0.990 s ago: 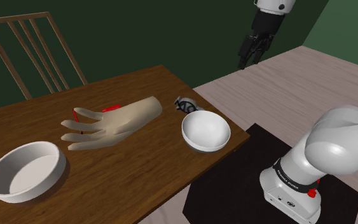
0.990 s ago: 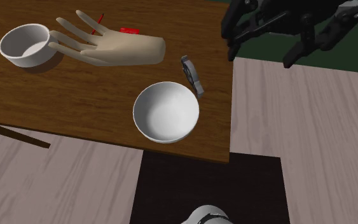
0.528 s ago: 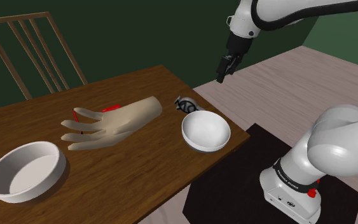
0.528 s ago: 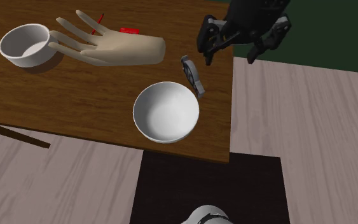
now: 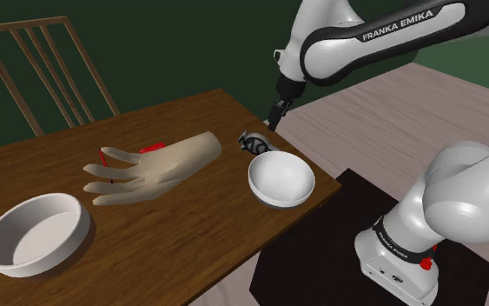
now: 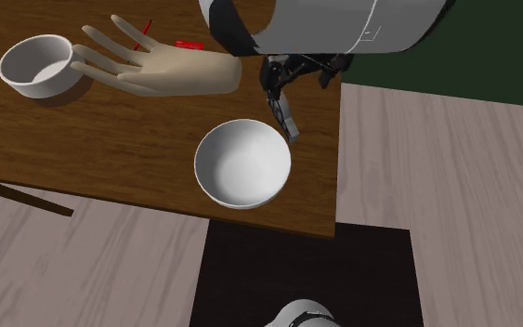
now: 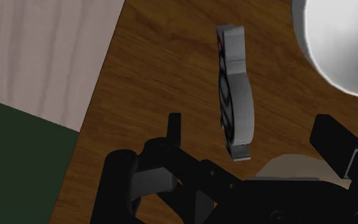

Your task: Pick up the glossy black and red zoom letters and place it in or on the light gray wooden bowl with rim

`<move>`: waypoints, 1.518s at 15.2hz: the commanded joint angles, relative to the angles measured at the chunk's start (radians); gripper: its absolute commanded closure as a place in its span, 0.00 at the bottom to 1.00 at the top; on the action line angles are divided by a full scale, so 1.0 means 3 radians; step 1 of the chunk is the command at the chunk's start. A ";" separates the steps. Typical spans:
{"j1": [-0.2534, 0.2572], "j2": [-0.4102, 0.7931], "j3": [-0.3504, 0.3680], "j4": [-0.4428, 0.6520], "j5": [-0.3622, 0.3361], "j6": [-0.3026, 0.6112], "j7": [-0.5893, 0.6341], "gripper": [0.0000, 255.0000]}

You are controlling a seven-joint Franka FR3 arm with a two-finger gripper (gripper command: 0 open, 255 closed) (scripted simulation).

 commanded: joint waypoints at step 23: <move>0.0129 0.0824 0.0039 -0.0015 0.0014 0.0968 -0.0236 1.00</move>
